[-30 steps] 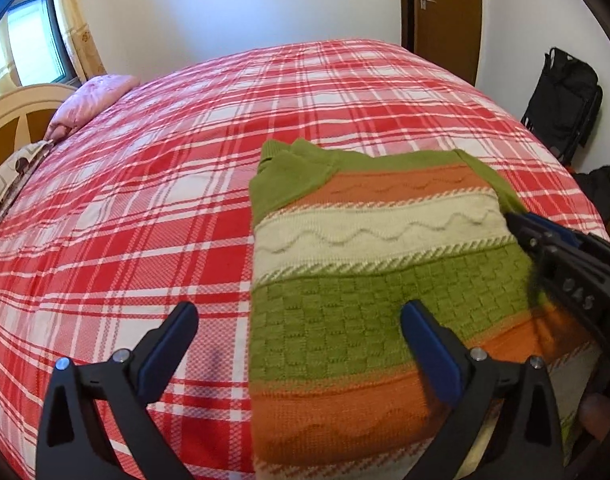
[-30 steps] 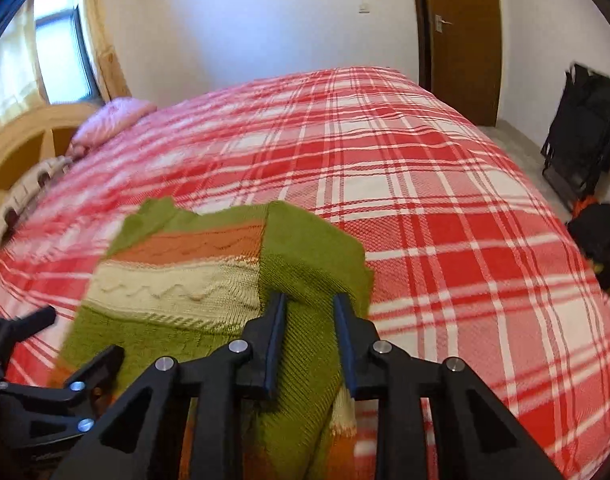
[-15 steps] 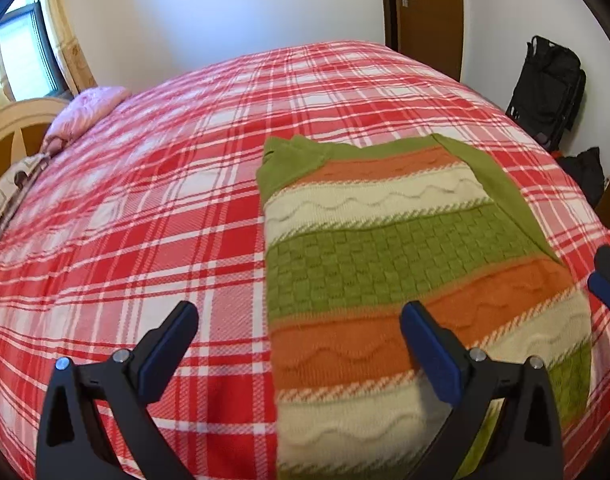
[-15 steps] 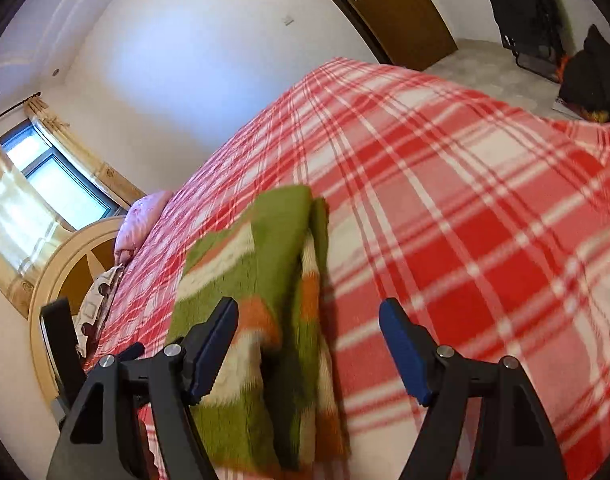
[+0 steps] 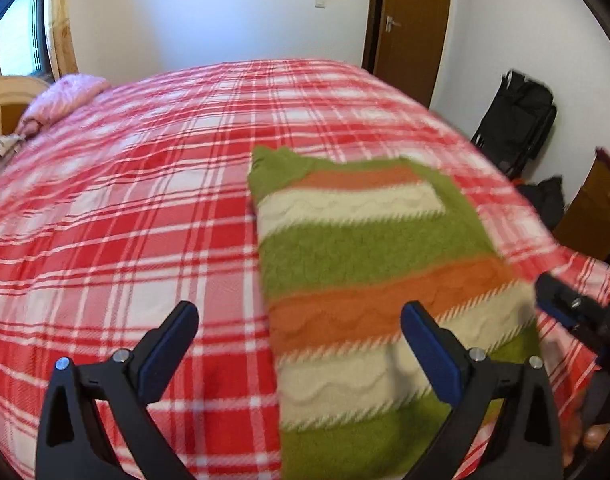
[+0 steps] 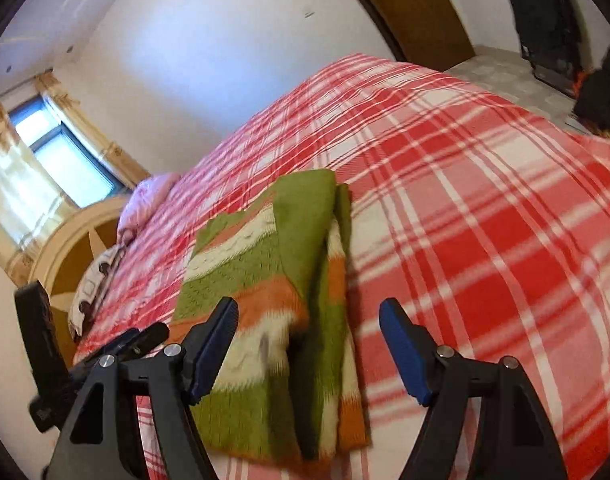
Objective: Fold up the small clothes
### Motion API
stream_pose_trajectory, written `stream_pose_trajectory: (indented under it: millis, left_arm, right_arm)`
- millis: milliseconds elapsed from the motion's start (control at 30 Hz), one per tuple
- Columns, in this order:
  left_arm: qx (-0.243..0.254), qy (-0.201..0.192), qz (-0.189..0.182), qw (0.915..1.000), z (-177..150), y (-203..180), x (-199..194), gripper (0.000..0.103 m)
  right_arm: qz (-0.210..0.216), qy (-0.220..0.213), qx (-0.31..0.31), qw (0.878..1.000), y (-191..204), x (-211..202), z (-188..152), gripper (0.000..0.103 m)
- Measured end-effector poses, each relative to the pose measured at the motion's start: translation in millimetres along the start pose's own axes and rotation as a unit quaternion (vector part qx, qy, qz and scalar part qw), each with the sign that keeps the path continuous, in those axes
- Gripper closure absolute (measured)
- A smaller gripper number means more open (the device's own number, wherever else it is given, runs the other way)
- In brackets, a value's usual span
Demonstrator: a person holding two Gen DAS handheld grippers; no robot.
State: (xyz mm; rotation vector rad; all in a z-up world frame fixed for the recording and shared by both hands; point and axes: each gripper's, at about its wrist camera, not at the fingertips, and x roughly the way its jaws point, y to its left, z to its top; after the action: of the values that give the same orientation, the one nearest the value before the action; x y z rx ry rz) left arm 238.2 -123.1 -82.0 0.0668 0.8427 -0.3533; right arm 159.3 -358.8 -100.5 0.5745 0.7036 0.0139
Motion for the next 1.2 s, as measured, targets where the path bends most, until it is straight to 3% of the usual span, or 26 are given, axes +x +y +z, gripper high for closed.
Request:
stream_pose_trajectory:
  millis: [167,300,433,733,800,833,867,1067,1200]
  left_arm:
    - [-0.041,0.035,-0.035,0.9980,15.3,4.6,32.4,0.002]
    - [-0.066,0.070,-0.058,0.9936,9.1,4.9,58.8,0.012]
    - [-0.102,0.056,-0.090,0.9892,-0.7,10.0,64.6,0.012]
    - [-0.107,0.055,-0.106,0.9870,2.8,5.4,71.4,0.016]
    - [-0.106,0.054,-0.104,0.9874,5.0,5.4,73.2,0.016]
    - [-0.105,0.052,-0.102,0.9878,5.7,5.3,72.9,0.022]
    - [-0.102,0.049,-0.099,0.9886,6.5,5.0,72.3,0.028]
    - [-0.063,0.026,-0.058,0.9960,8.9,-5.4,54.0,0.066]
    - [-0.038,0.026,-0.038,0.9982,5.9,-9.9,37.1,0.070]
  right_arm:
    - [0.003,0.036,0.005,0.999,-10.0,38.8,5.8,0.029]
    - [0.030,0.025,-0.032,0.999,-1.4,50.4,1.5,0.029]
    - [0.015,0.048,-0.099,0.994,19.6,62.4,-4.1,0.029]
    - [0.032,0.064,-0.068,0.995,17.2,80.2,9.4,0.029]
    - [0.019,0.067,-0.080,0.994,22.5,81.2,7.9,0.041]
    - [0.034,0.071,-0.071,0.994,23.4,80.6,7.1,0.055]
    - [0.043,0.074,-0.060,0.995,22.4,80.7,6.5,0.062]
    - [-0.018,0.044,-0.106,0.993,56.6,63.2,-4.5,0.066]
    - [-0.021,0.025,-0.121,0.992,74.6,37.1,-18.6,0.067]
